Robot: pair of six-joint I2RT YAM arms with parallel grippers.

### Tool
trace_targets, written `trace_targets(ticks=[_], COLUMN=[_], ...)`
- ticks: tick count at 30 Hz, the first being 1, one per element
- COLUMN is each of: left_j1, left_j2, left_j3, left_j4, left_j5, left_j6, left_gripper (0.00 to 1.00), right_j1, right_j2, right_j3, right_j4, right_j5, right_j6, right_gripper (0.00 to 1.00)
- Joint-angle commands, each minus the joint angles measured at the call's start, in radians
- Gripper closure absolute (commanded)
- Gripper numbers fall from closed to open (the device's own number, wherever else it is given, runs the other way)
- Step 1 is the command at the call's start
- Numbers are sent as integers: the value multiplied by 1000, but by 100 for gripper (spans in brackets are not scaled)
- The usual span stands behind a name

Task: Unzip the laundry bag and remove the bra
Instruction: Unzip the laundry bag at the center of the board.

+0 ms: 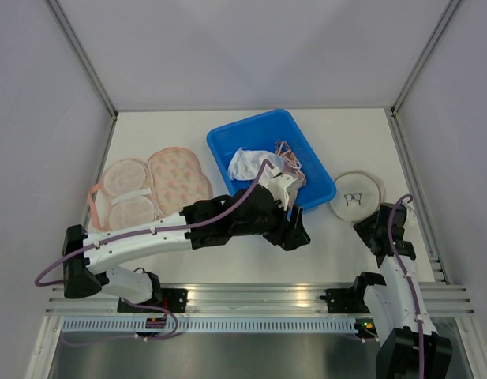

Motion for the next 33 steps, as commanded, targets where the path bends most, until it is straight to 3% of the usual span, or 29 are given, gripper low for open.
trace_targets(ticks=[1, 21, 33], left_j1=[-3, -3, -3], left_j2=[-19, -86, -62], left_j3=[-18, -89, -89], left_j4=[42, 73, 89], left_j5=[47, 40, 64], left_j6=[40, 20, 3], left_gripper=[34, 34, 34], right_j1=[-4, 9, 124], right_j2=[14, 64, 106], right_j3=[8, -7, 11], right_j4=[100, 148, 155], right_j5=[36, -32, 16], right_j6=[-19, -33, -42], right_gripper=[59, 60, 58])
